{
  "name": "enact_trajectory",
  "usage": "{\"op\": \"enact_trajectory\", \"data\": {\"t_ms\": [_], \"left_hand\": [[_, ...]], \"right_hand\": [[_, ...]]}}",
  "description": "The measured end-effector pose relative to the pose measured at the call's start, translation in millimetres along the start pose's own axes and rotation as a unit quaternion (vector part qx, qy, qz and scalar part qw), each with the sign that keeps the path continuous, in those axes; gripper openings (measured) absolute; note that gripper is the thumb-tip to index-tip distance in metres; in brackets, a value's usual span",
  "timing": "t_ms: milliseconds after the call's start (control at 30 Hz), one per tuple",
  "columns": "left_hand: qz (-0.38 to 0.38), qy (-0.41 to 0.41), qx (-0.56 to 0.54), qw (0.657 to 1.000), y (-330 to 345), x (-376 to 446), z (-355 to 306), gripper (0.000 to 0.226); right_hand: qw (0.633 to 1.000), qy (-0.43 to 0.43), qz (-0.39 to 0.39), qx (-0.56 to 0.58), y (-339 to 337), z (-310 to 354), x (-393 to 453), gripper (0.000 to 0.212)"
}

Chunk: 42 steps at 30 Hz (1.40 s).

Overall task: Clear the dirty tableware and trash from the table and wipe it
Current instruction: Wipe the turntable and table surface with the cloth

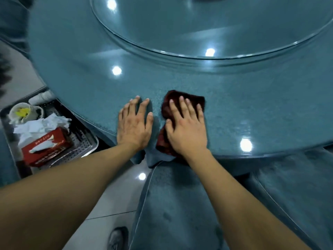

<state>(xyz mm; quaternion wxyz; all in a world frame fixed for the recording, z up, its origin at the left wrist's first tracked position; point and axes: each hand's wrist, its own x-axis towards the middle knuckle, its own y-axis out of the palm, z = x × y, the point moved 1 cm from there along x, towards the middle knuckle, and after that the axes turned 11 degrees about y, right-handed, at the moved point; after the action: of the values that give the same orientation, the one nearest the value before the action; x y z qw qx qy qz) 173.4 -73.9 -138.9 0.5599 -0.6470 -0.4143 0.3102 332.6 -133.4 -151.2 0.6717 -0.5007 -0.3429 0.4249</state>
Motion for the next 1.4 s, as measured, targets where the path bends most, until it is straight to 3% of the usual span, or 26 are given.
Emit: {"op": "enact_trajectory", "data": {"t_ms": [167, 367, 500, 600, 733, 833, 1033, 1167, 1300, 1400], "left_hand": [[-0.008, 0.006, -0.026, 1.0, 0, -2, 3, 0.063], [0.025, 0.08, -0.174, 0.981, -9, -9, 24, 0.074], [0.02, 0.159, -0.119, 0.98, -18, -5, 88, 0.066], [0.011, 0.156, -0.071, 0.985, -23, 12, 156, 0.064], [0.029, 0.152, -0.007, 0.988, -32, 45, 217, 0.07], [0.061, 0.169, -0.001, 0.984, -38, 52, 222, 0.077], [0.062, 0.169, -0.013, 0.984, -50, 85, 265, 0.071], [0.034, 0.057, -0.015, 0.998, -53, 117, 317, 0.073], [0.029, 0.052, -0.028, 0.998, -52, 117, 313, 0.066], [0.036, 0.039, -0.027, 0.998, -55, 119, 314, 0.064]], "right_hand": [[1.0, -0.017, 0.005, 0.012, 2, 1, -3, 0.064], [0.973, 0.229, -0.029, -0.014, -17, -68, 55, 0.071], [0.953, 0.301, -0.045, -0.007, -16, -47, 90, 0.074], [0.961, 0.271, -0.049, -0.023, 1, 16, 84, 0.073], [0.994, 0.089, -0.036, -0.044, 37, 135, 75, 0.066], [1.0, 0.009, 0.007, -0.029, 42, 157, 75, 0.063], [0.974, 0.211, -0.078, -0.029, 16, 41, 94, 0.066], [0.963, 0.255, -0.083, -0.027, 13, 6, 121, 0.064], [0.955, 0.286, -0.083, -0.018, 11, 3, 138, 0.063], [0.97, 0.231, -0.073, -0.024, 5, 5, 144, 0.061]]}}
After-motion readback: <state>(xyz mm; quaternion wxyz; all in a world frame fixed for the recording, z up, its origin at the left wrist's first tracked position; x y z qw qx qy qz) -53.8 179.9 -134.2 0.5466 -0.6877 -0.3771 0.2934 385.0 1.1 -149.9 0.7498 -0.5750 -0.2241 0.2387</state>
